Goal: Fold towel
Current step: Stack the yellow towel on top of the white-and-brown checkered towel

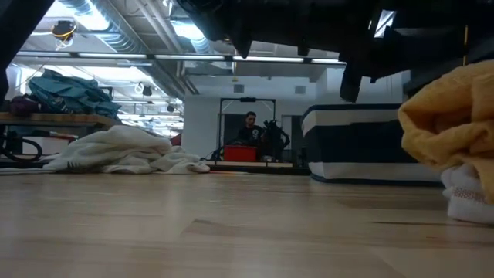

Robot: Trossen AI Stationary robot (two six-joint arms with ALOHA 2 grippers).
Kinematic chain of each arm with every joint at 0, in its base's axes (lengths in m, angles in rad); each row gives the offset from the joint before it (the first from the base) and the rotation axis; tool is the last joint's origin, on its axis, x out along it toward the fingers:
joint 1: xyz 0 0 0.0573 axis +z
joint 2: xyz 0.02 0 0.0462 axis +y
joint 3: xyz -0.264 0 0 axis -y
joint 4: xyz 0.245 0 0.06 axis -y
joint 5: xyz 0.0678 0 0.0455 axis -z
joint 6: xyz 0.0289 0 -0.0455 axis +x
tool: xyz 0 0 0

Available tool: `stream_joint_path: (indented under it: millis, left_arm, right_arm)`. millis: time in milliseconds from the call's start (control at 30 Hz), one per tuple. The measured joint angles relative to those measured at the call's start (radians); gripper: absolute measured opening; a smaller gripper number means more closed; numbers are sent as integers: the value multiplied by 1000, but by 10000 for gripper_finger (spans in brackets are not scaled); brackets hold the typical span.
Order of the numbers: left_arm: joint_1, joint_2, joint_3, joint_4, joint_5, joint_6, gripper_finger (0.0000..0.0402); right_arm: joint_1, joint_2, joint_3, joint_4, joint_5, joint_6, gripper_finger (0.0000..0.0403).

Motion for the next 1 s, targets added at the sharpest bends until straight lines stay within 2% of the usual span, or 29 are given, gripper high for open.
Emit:
stream_joint_path:
  millis: [133,333,500,633,833,1000]
  left_arm:
    - [-41,0,0,-92,16,21,141]
    - [-94,5,-1,-244,-11,168,141]
    - [-110,6,-43,-256,-89,226,141]
    - [-105,21,-55,-245,-97,231,141]
    - [-108,94,-55,-233,-100,208,141]
    - [-108,91,-55,-236,-100,206,141]
  right_arm:
    - [0,2,-77,31,25,-2,161]
    - [1,2,-225,182,-8,-1,161]
    - [0,1,-335,334,-3,1,161]
    - [0,-4,-402,423,4,2,161]
    - [0,-5,-416,435,8,4,161]
    - [0,-1,-381,398,5,2,161]
